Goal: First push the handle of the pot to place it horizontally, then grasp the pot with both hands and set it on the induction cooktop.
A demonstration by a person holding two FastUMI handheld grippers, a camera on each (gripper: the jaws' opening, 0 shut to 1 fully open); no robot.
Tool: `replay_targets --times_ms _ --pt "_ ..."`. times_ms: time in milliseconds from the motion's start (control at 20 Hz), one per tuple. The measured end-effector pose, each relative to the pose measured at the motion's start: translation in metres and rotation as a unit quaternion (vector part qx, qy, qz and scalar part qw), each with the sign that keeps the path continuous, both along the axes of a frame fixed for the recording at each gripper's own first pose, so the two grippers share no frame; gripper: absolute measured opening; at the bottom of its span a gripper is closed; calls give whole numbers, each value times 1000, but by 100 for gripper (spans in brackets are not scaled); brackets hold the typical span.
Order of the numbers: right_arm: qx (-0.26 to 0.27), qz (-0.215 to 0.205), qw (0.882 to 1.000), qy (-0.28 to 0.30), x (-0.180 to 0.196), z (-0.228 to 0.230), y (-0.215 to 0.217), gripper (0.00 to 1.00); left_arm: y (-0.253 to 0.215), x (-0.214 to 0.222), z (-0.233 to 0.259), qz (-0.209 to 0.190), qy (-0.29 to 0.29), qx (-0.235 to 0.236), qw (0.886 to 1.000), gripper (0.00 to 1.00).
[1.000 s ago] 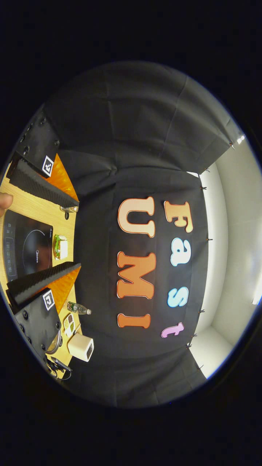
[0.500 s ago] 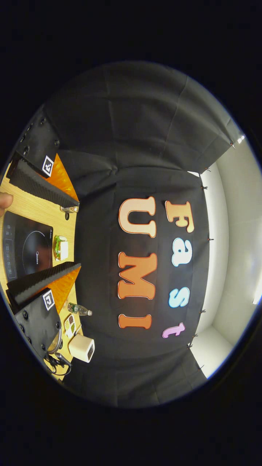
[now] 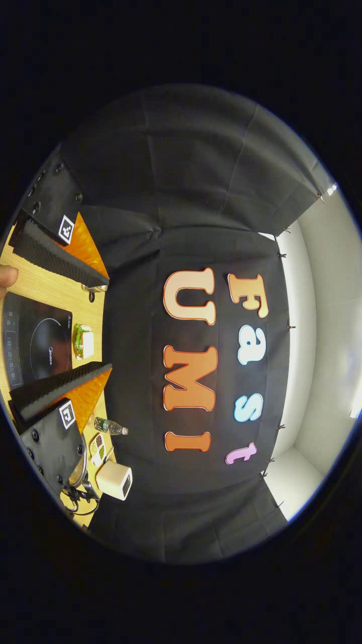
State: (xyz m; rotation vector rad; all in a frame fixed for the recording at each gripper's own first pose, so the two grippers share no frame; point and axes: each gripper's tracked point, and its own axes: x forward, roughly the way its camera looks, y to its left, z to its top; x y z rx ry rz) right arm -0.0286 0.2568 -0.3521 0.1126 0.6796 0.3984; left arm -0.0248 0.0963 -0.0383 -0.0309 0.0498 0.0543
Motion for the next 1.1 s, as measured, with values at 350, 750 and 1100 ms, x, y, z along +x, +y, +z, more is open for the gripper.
replay_targets --times_ms 350,750,1100 --pt "10 -33 999 8 22 -1 5 0 3 6 -3 -1 2 1 1000 97" --pt "22 -60 998 11 46 -4 12 0 9 15 -17 -4 13 -8 1000 97" --pt "13 -64 998 0 66 -3 27 0 13 22 -27 -4 17 -21 1000 97"
